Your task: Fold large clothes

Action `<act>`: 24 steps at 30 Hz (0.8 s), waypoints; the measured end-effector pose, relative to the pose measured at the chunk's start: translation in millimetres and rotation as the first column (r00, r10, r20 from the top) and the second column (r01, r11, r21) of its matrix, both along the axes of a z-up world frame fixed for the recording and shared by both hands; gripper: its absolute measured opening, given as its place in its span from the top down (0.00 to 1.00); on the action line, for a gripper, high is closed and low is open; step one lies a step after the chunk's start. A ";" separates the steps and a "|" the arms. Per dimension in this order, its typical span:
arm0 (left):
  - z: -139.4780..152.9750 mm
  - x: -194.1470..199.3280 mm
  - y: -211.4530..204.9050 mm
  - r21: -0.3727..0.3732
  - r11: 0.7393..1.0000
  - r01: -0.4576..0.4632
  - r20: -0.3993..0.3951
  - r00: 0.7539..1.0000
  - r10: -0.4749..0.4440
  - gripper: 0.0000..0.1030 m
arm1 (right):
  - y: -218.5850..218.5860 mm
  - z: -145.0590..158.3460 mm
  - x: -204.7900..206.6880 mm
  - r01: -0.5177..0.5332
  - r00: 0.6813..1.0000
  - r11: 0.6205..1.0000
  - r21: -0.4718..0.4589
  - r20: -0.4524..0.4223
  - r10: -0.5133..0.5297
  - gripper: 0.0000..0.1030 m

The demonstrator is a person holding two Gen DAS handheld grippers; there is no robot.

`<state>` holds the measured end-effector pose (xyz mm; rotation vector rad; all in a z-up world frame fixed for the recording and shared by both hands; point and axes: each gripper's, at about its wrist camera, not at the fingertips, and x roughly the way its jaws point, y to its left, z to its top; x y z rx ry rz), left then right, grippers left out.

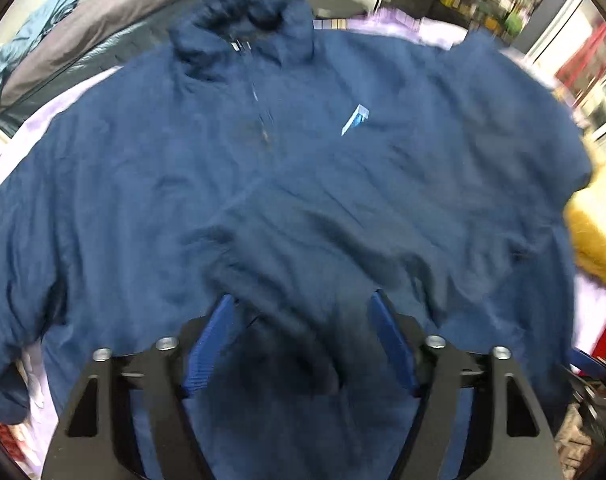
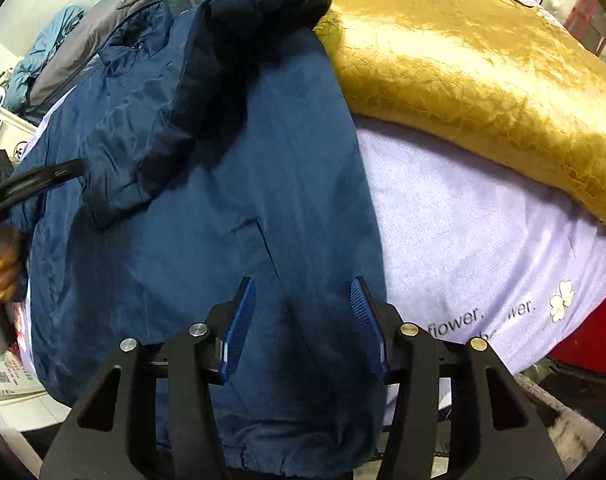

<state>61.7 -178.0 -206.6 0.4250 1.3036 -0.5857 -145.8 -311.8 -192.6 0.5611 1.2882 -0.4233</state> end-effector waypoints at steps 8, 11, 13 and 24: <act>43.2 7.4 -24.2 0.078 0.993 0.085 0.241 0.965 -0.102 0.88 | -31.8 3.3 -31.1 0.076 0.997 0.997 0.012 0.017 -0.076 0.51; 88.7 32.5 -16.3 0.044 0.999 0.016 0.381 0.924 -0.032 0.88 | -38.8 0.9 -27.7 0.069 0.997 0.997 0.020 0.021 -0.069 0.51; 108.2 52.2 0.7 0.036 0.998 -0.060 0.460 0.887 0.036 0.88 | -40.5 2.4 -18.6 0.044 0.998 0.999 0.016 0.032 -0.045 0.51; 44.4 107.1 51.0 0.172 0.959 -0.223 0.341 0.927 0.155 0.27 | -38.3 30.0 49.7 -0.081 0.987 0.996 -0.040 0.137 0.086 0.51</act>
